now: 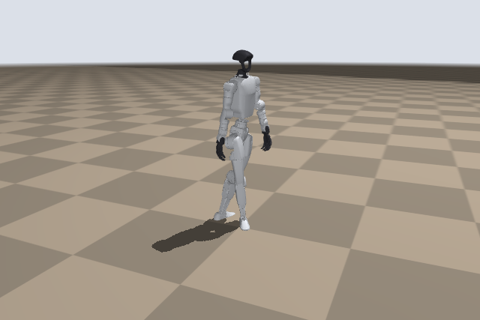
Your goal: In place motions
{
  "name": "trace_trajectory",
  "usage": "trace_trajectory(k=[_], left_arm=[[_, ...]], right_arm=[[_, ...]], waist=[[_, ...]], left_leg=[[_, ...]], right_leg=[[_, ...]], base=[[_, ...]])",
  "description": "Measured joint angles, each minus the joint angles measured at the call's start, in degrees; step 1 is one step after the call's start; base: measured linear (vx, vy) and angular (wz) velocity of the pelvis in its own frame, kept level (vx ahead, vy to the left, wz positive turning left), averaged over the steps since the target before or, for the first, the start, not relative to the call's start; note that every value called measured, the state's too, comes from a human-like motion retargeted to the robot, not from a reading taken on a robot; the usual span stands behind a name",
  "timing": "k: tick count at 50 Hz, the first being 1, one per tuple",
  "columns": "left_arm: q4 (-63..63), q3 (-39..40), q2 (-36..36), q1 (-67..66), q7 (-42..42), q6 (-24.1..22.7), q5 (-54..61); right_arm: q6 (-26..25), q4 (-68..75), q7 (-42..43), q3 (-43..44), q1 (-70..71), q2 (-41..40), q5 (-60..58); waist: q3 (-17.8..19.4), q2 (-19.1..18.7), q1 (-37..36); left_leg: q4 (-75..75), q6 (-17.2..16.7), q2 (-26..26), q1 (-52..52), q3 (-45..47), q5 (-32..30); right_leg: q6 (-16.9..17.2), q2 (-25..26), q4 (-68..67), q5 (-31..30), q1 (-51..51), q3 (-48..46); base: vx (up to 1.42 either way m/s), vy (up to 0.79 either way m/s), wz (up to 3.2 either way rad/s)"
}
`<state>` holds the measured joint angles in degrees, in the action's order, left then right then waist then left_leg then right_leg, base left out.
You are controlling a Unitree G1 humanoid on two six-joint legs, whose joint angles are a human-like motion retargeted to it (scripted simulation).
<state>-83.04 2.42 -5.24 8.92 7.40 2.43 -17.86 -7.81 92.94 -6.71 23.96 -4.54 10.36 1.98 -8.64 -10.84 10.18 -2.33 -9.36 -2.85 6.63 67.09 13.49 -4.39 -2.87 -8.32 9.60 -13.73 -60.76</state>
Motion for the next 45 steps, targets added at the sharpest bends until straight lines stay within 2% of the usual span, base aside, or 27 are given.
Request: trace_trajectory(k=[3, 5, 8, 9, 13, 18, 23, 26, 28, 30, 32, 34, 35, 38, 42, 45], left_arm=[[1.7, 0.3, 1.4, 0.0, 1.5, -1.0, 0.4], [2.8, 0.4, 2.0, -0.9, 1.9, -1.4, 0.2], [3.4, 0.1, 1.8, -2.9, 1.6, -1.8, 1.1], [3.1, 0.4, 1.7, -3.5, 1.5, -1.8, 1.3], [0.4, 3.5, 1.7, -5.3, 1.0, -1.3, 1.8], [-4.5, 5.5, 0.7, -6.3, -0.7, -0.7, 1.5], [-6.6, 5.1, -0.5, -6.7, -1.8, 0.2, -0.8], [-6.2, 5.3, -0.4, -6.8, -1.7, 0.3, -0.9], [-5.7, 5.5, -0.2, -7.0, -1.6, 0.3, -0.6], [-5.0, 5.9, 0.2, -7.3, -1.1, 0.3, -0.3], [-4.2, 6.1, 0.6, -8.0, -0.3, 0.3, -0.3], [-3.9, 6.3, 1.0, -7.7, 0.4, 0.3, -0.7], [-3.8, 6.2, 1.2, -7.2, 0.4, 0.3, -1.0], [-2.3, 3.7, 1.0, -5.2, 0.4, -0.2, -1.3], [0.4, 1.5, 1.1, -4.9, 1.5, -0.6, -2.9], [1.1, 1.9, 1.7, -5.2, 0.9, -1.4, -1.6]], right_arm=[[-0.4, 2.5, -0.9, 0.2, -1.2, -1.0, 0.7], [-0.5, 3.0, -1.1, 0.1, -1.4, -1.9, 0.1], [-0.3, 1.1, -2.1, -0.6, -1.2, -3.4, -2.1], [-0.3, -0.2, -2.5, -1.4, -0.9, -3.8, -3.2], [0.1, -6.7, -2.8, -6.1, 1.8, -4.4, -8.2], [2.0, -13.3, -3.6, -12.9, 6.9, -3.9, -12.2], [3.2, -17.7, -4.2, -16.0, 9.6, -4.8, -13.2], [3.9, -18.8, -4.2, -15.9, 9.1, -5.5, -12.1], [4.1, -18.4, -4.6, -15.6, 7.9, -5.9, -11.2], [3.9, -16.6, -5.3, -15.3, 6.9, -5.6, -10.6], [3.1, -13.1, -5.7, -14.6, 5.8, -5.0, -11.1], [1.7, -9.6, -4.8, -13.3, 5.1, -4.5, -11.7], [0.9, -8.0, -3.8, -12.5, 4.8, -4.5, -11.4], [0.9, -3.7, -1.8, -9.8, 3.0, -3.7, -7.4], [-0.2, 1.6, -3.4, -6.9, 0.2, -2.1, -5.9], [-1.0, 3.4, -1.6, -6.0, -0.3, -1.4, -6.4]], waist=[[-1.4, 1.8, -1.5], [-2.0, 4.7, -3.0], [-2.1, 10.5, -5.9], [-2.0, 11.9, -6.5], [-0.3, 13.1, -8.0], [2.3, 13.3, -9.0], [4.7, 12.2, -10.4], [5.6, 10.4, -10.9], [6.0, 8.7, -11.3], [6.4, 7.2, -11.7], [4.4, 5.5, -8.9], [2.4, 4.5, -5.8], [2.1, 4.3, -5.2], [4.3, 4.8, -5.1], [2.6, 6.1, -8.1], [3.1, 6.3, -9.1]], left_leg=[[-3.1, 1.8, 0.0, 1.2, -1.2, -4.4], [-7.2, 5.4, 0.5, 1.5, -3.4, -8.1], [-17.9, 12.7, 0.4, -0.6, -10.7, -10.6], [-21.7, 13.3, -0.1, -2.1, -13.9, -10.2], [-32.3, 11.6, -0.2, -10.1, -30.7, -8.6], [-33.9, 14.5, -0.9, -14.3, -35.0, -6.1], [-27.6, 13.9, 0.9, -18.1, -40.9, -4.7], [-20.1, 12.9, 1.5, -18.2, -43.1, -4.2], [-12.9, 10.9, 1.6, -16.8, -44.2, -5.1], [-6.1, 11.4, 1.6, -14.8, -43.4, -11.1], [-3.3, 11.5, 3.3, -13.9, -46.7, -9.3], [-3.0, 9.9, 1.6, -15.0, -45.6, -10.6], [-2.1, 9.5, 2.1, -15.2, -46.6, -11.5], [-1.7, 10.5, 3.3, -13.6, -47.7, -11.6], [-1.8, 11.0, 4.5, -14.2, -47.2, -11.2], [-1.9, 11.3, 4.7, -14.2, -47.1, -11.3]], right_leg=[[0.4, -1.1, 0.1, 0.7, 0.4, 2.6], [0.7, -3.4, -0.1, 0.8, 0.9, 4.8], [0.8, -8.8, -1.8, 1.1, 0.9, 10.2], [0.7, -9.9, -2.2, 1.1, 0.8, 12.1], [-0.2, -9.9, -1.9, 0.2, 1.0, 18.6], [-1.3, -9.1, -0.3, -2.1, 1.4, 25.0], [-1.9, -6.5, 2.4, -4.7, 3.1, 29.6], [-2.0, -3.7, 4.5, -6.0, 5.0, 30.4], [-2.5, -0.9, 5.4, -6.1, 6.7, 30.8], [-2.6, 1.3, 5.9, -6.0, 8.4, 32.7], [-2.1, 2.1, 5.7, -5.8, 8.3, 31.8], [-1.7, 2.0, 5.7, -5.5, 7.3, 30.2], [-1.6, 1.9, 5.7, -5.5, 6.9, 30.1], [-1.6, 1.7, 6.5, -5.7, 9.1, 28.7], [-1.2, 0.9, 6.9, -6.1, 8.7, 29.2], [-0.9, 0.7, 6.9, -6.3, 8.8, 29.1]], base=[[-0.13, 0.02, -0.84], [-0.07, 0.03, -1.06], [-0.10, 0.02, -1.40], [-0.03, 0.07, -1.61], [-0.17, 0.16, -1.69], [-0.18, 0.18, -1.65], [-0.11, 0.14, -1.42], [0.01, 0.11, -0.99], [0.13, 0.10, -0.88], [0.23, 0.09, -0.71], [0.25, 0.07, 0.37], [0.06, 0.02, 0.77], [-0.06, -0.04, 0.46], [-0.02, -0.07, 0.33], [0.11, -0.09, 0.00], [0.01, -0.04, 0.01]])
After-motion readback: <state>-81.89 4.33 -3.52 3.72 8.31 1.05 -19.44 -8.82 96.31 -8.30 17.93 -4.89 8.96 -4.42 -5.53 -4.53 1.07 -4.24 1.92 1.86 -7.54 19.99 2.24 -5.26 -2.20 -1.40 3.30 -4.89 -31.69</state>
